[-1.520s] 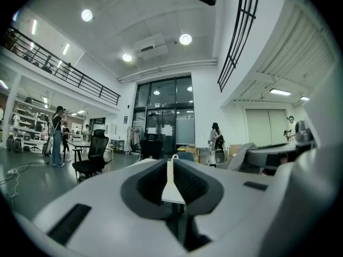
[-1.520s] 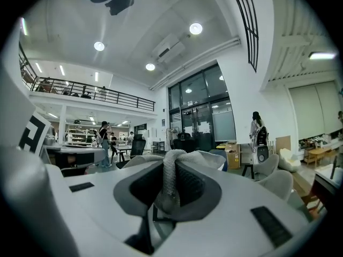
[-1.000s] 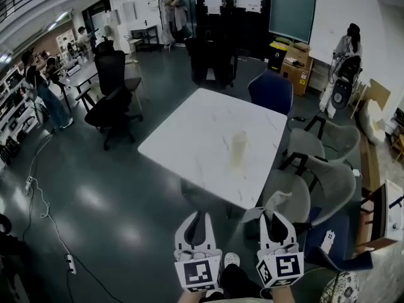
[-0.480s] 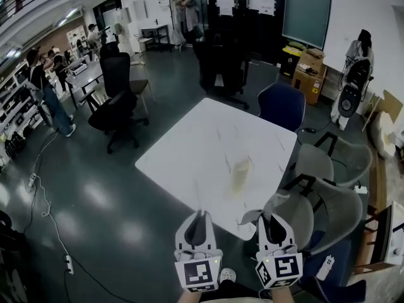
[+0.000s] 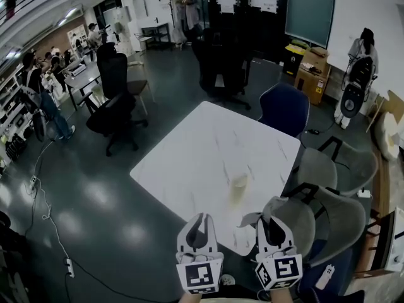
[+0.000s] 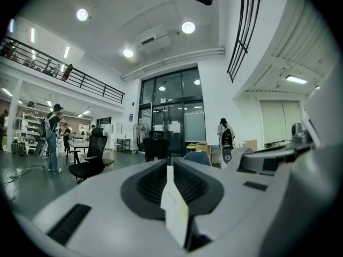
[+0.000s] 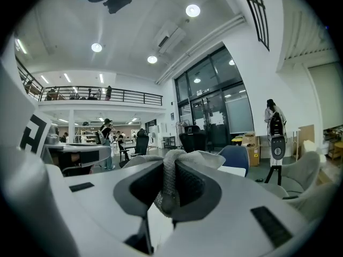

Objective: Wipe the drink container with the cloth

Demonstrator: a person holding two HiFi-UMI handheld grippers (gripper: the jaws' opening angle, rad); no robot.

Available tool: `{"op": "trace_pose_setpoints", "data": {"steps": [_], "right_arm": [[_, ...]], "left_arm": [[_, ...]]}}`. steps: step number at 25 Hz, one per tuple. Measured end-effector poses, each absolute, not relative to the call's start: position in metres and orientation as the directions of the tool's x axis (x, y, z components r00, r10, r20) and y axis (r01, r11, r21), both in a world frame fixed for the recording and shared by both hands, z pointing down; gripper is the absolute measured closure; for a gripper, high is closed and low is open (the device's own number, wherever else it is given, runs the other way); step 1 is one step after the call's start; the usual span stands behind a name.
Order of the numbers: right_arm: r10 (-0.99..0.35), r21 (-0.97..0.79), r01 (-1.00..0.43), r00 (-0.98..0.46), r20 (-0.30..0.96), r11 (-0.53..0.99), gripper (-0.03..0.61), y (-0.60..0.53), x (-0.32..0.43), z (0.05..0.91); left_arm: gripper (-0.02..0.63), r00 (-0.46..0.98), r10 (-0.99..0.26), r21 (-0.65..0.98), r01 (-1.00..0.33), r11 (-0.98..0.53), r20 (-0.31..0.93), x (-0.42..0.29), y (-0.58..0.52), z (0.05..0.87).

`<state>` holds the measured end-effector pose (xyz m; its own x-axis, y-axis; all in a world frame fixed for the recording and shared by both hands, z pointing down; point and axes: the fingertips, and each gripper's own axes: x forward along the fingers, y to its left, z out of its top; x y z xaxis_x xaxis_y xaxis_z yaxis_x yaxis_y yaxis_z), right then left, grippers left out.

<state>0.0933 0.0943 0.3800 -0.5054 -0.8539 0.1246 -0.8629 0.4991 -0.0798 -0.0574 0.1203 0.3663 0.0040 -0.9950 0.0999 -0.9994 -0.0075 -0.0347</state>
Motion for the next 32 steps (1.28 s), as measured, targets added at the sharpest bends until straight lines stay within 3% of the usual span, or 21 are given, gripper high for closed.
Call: {"op": "trace_pose_setpoints", "data": {"steps": [22,32], "right_arm": [[-0.844,-0.083,-0.889,-0.455,0.285,0.451,0.522,0.004,0.072,0.431],[-0.811,-0.058,-0.884,-0.449,0.376,0.463,0.522,-0.014,0.054,0.457]], "left_arm": [[0.568,0.307,-0.927,0.001,-0.949,-0.314,0.214,-0.038,-0.002,0.405],[0.481,0.472,-0.843,0.021,-0.875,-0.484,0.257,-0.026,-0.031,0.429]]}}
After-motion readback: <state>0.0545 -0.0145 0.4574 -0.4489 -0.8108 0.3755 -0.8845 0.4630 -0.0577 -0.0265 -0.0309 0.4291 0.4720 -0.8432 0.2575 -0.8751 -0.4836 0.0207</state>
